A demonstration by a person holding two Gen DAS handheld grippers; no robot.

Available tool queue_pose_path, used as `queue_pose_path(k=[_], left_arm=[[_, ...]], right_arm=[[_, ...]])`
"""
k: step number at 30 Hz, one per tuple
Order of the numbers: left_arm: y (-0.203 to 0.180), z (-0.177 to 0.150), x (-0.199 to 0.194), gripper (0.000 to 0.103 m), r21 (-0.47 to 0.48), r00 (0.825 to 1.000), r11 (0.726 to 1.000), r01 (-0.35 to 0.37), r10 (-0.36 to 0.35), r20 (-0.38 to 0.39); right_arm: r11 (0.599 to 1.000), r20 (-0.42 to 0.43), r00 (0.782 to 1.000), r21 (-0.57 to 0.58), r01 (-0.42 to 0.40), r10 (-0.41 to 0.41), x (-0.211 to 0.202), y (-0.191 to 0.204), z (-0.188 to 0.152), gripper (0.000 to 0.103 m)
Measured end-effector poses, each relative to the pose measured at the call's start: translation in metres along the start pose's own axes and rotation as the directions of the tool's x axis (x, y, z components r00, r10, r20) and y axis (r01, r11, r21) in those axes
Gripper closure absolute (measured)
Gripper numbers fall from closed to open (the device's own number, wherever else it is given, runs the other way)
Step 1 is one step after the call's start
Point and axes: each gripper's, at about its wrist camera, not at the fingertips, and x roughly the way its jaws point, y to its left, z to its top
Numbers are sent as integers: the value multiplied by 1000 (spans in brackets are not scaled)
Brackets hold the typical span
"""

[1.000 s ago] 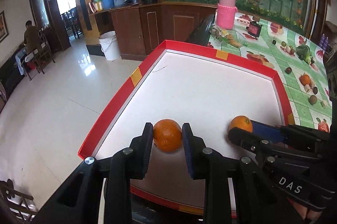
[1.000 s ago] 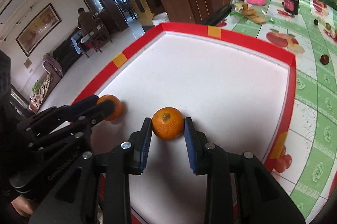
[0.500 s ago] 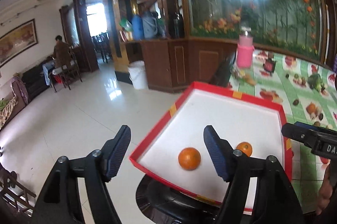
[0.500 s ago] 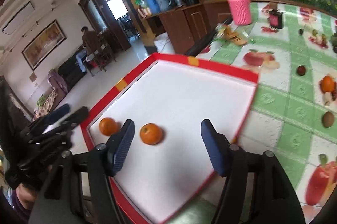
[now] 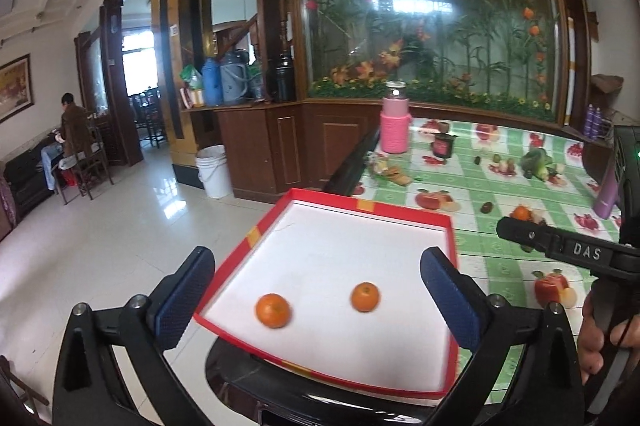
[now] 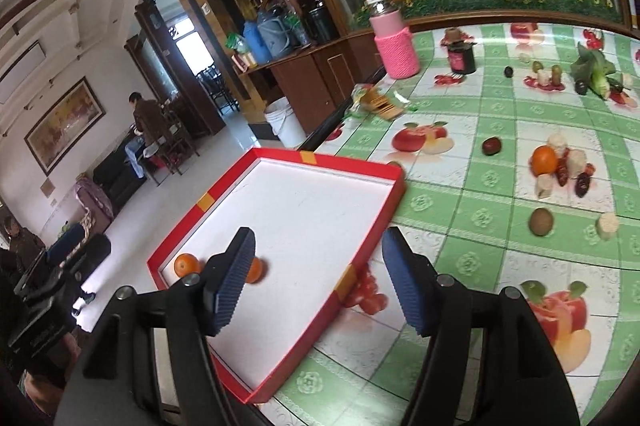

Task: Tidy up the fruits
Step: 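Move both grippers back over the fruits on the tablecloth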

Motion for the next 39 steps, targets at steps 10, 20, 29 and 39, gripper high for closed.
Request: queue_pose_path(k=[10,20,29,39], left_arm=[[-40,-3,0,0,76,996,994,76,-73,-41],[-74,-4,8,0,122,979,975,184,-171,-108],[-115,1,52,0,101,942,954,281,-254,-221],[-157,-8,82,1,150,903,931,333,-269,-336]], right_arm=[[993,69,994,90,80,-86,-38,-48,1,32],[978,132,975,131,164,-181,-78,-90,2,32],[934,104,944,214,286,-312,-108,-149,-14,32],[906,-81,920,159,392,-384,-59,-189,-11,40]])
